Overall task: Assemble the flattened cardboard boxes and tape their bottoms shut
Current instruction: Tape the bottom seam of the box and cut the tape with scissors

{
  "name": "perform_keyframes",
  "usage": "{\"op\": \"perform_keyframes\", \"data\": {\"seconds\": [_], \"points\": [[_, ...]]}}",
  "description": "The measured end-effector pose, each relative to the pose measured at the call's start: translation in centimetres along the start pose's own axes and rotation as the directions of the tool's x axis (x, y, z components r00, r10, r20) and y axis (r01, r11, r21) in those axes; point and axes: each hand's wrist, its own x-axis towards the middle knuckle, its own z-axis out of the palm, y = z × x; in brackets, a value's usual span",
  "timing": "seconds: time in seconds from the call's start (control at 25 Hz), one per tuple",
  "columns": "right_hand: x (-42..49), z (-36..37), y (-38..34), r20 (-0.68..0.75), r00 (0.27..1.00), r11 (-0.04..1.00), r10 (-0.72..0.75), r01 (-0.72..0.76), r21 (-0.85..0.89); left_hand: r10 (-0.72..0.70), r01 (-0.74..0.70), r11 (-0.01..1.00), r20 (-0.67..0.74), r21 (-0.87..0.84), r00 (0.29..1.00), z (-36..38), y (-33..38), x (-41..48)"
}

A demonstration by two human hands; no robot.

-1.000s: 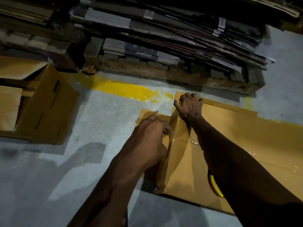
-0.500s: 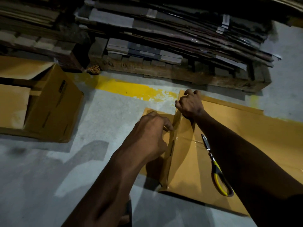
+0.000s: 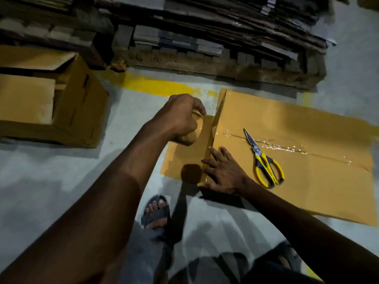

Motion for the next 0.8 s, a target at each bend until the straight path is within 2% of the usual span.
{"op": "perform_keyframes", "data": {"seconds": [0.12, 0.28, 0.4, 0.64, 0.8], "points": [[-1.6, 0.9, -2.7, -0.016, 1.0, 1.0, -0.002, 0.002, 0.0, 0.012, -0.013, 1.0, -0.008, -0.014, 1.0, -0.1, 0.2, -1.0], [-1.4, 1.4, -4.2, -0.131, 0.982, 0.982, 0.134, -0.114, 0.151, 0.016, -0.016, 0.999, -0.007, -0.052, 1.0, -0.2, 0.5, -1.3], [-0.7, 1.8, -4.7, -0.163, 0.959, 0.959, 0.231, -0.197, 0.202, 0.021, -0.022, 0.998, -0.003, -0.067, 1.0, -0.2, 0.3, -1.4], [0.6, 2.4, -6.3, -0.24, 0.862, 0.87, 0.446, -0.354, 0.345, 0.012, -0.012, 0.998, -0.007, -0.066, 1.0, -0.4, -0.1, -1.0], [1.3, 2.3, -7.0, -0.24, 0.824, 0.825, 0.514, -0.397, 0.402, 0.021, -0.021, 0.997, -0.007, -0.068, 1.0, -0.4, 0.0, -0.8]]}}
